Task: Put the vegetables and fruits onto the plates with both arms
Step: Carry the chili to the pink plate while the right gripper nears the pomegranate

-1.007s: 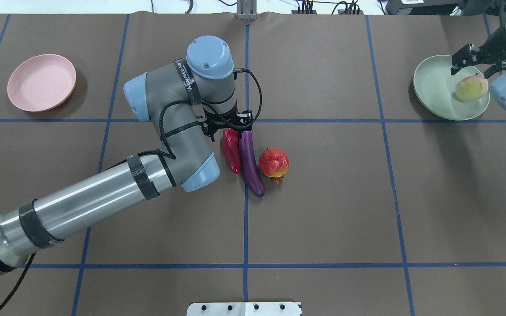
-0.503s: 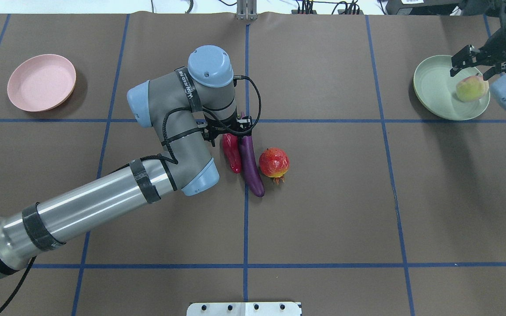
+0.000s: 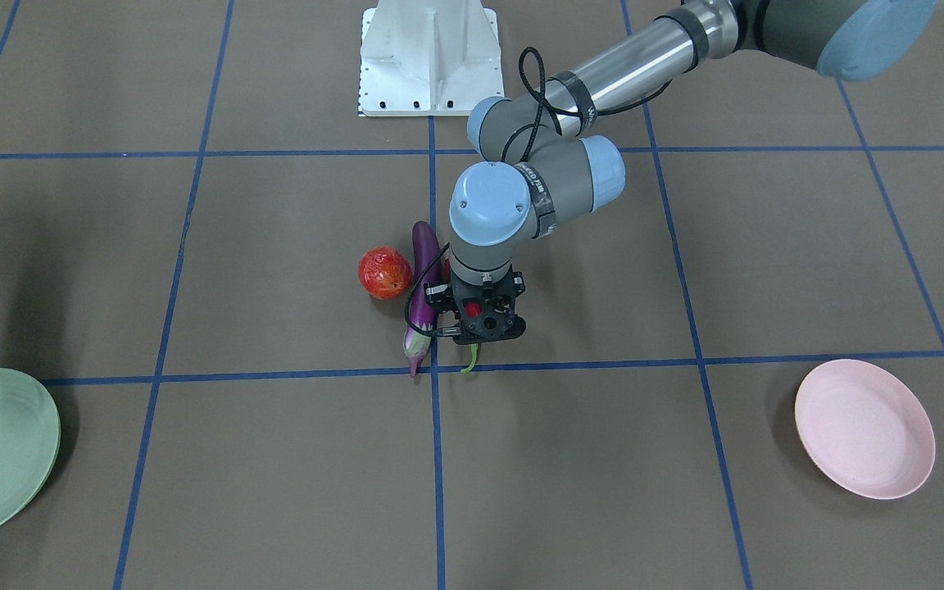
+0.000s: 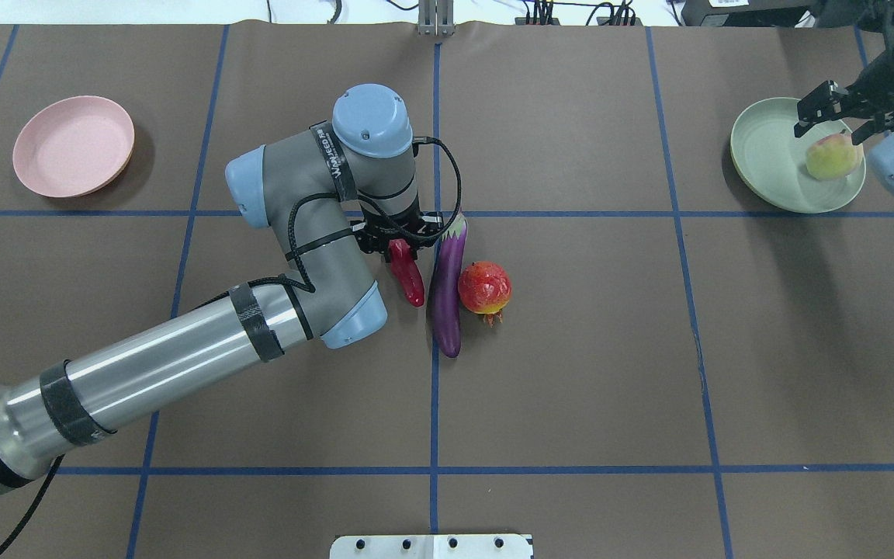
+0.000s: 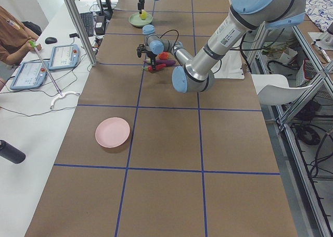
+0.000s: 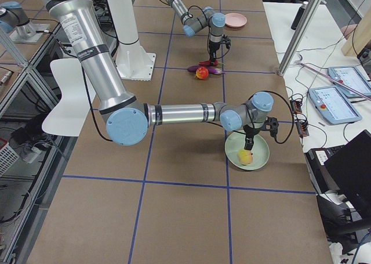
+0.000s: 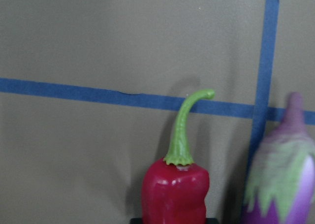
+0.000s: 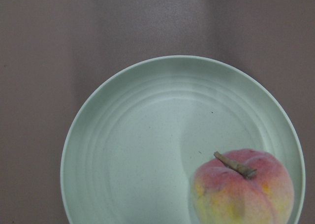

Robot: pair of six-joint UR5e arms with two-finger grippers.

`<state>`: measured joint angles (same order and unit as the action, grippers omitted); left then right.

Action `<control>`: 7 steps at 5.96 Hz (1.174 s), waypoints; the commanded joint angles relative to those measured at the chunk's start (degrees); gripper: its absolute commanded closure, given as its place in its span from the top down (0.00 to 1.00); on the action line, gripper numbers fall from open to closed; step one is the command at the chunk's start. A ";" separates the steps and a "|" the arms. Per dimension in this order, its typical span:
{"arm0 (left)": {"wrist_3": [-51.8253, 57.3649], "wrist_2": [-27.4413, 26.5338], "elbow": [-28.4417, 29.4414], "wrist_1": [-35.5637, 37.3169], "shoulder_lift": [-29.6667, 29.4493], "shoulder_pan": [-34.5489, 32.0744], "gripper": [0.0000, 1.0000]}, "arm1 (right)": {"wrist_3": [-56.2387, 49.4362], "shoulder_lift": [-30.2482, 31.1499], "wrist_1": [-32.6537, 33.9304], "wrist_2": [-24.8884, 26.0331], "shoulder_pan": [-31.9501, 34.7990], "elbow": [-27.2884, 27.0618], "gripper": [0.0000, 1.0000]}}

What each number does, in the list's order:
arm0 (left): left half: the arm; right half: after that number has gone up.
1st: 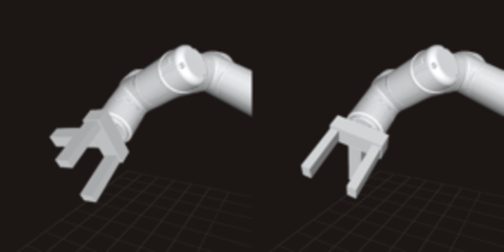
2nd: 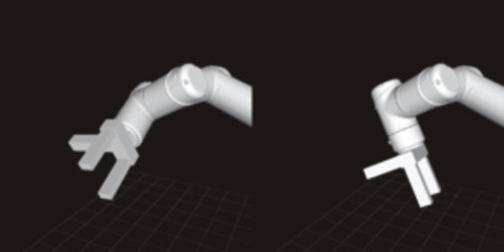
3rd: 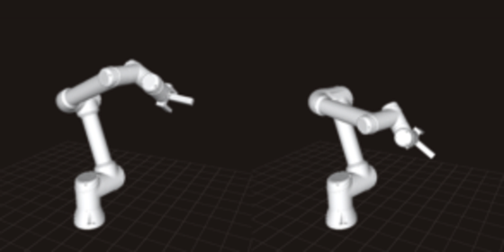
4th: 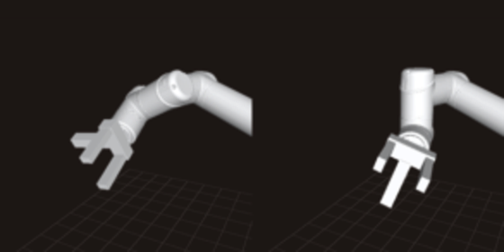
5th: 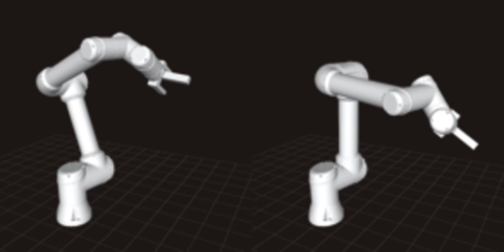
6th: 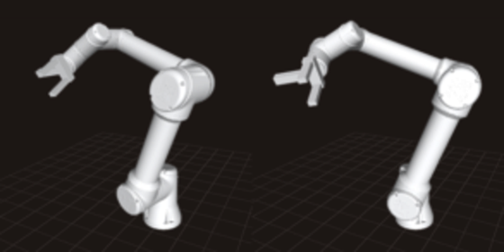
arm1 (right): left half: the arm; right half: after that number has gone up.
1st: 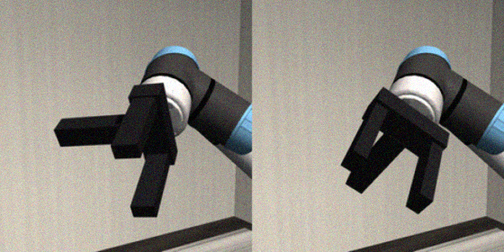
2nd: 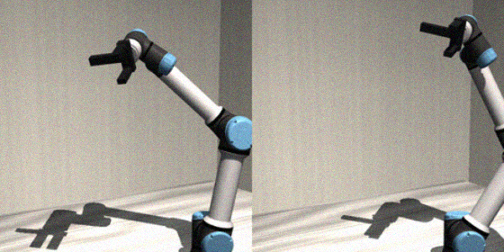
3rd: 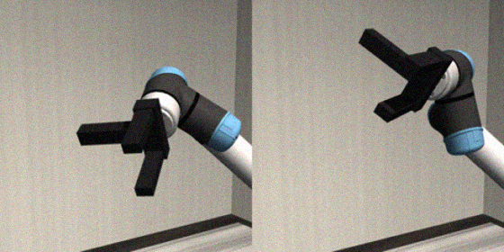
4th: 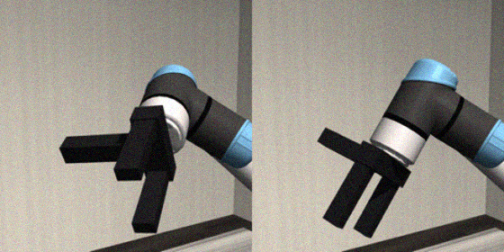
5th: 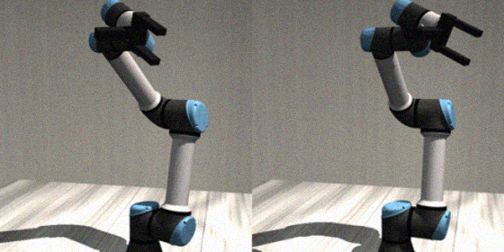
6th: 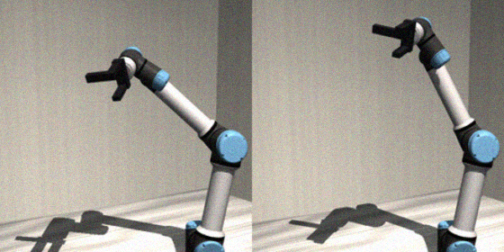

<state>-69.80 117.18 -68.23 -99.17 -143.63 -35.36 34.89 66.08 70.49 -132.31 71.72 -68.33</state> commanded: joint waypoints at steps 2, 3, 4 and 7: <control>-0.16 7.59 -3.55 -0.24 0.02 -3.54 0.00 | 0.09 0.36 0.17 -1.45 0.53 -1.27 1.00; -1.38 9.88 -7.67 1.16 2.02 -7.49 0.00 | 0.96 0.19 0.26 -1.89 0.70 -2.67 1.00; -1.48 10.60 -12.85 1.35 8.22 -12.66 0.00 | 4.19 -0.51 0.00 -1.81 0.27 -3.38 1.00; 6.63 15.45 -5.68 0.92 18.91 -28.31 0.00 | 27.52 0.71 -0.17 -1.99 -8.39 -19.24 1.00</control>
<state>-67.54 132.33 -79.00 -98.17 -126.17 -59.00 54.43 66.42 70.49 -134.40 67.22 -82.44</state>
